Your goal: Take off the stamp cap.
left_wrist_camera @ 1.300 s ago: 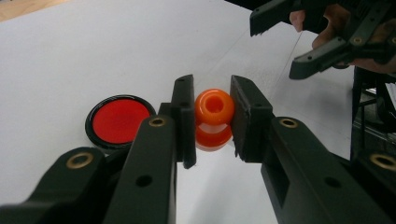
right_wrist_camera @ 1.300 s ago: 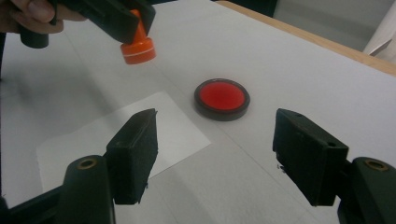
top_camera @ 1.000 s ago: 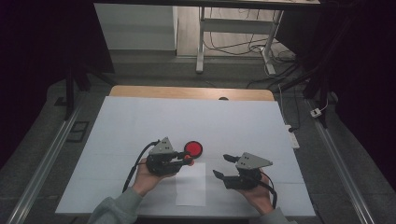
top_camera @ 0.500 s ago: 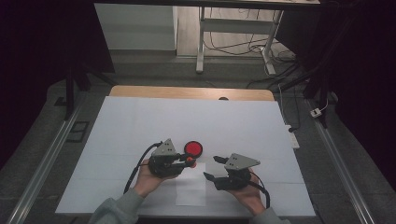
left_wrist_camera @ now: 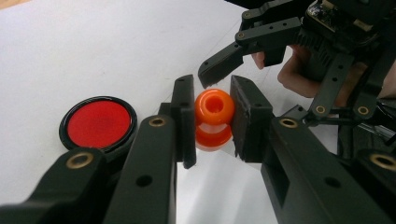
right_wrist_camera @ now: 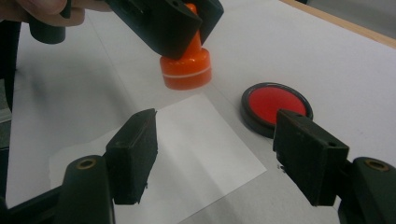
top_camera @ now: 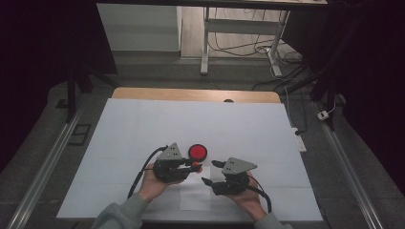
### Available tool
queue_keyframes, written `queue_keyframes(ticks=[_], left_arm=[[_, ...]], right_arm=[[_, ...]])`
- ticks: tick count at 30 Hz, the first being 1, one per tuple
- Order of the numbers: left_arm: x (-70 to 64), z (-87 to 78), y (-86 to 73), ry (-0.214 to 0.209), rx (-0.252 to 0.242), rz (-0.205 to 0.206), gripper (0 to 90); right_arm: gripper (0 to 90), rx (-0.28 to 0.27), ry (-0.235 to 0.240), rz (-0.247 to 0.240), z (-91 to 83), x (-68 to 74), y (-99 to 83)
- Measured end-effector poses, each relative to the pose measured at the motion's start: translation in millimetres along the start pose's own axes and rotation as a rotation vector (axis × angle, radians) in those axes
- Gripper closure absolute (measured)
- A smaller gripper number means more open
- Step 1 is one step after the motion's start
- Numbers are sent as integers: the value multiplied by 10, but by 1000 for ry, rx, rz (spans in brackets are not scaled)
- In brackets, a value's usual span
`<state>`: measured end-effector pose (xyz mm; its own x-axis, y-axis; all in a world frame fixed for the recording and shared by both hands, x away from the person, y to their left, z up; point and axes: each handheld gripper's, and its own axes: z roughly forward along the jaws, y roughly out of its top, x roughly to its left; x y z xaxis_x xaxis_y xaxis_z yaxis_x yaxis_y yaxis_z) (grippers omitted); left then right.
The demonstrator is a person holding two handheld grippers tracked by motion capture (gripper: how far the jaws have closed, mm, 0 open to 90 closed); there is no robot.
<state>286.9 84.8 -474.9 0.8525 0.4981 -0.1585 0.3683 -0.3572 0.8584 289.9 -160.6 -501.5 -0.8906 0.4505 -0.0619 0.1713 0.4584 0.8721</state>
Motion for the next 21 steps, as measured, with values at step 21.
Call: queue_keyframes(ticks=[21], left_arm=[[-66, 100, -6, -20, 22, 17, 720]], right_arm=[[358, 2, 4, -29, 92, 110, 18]])
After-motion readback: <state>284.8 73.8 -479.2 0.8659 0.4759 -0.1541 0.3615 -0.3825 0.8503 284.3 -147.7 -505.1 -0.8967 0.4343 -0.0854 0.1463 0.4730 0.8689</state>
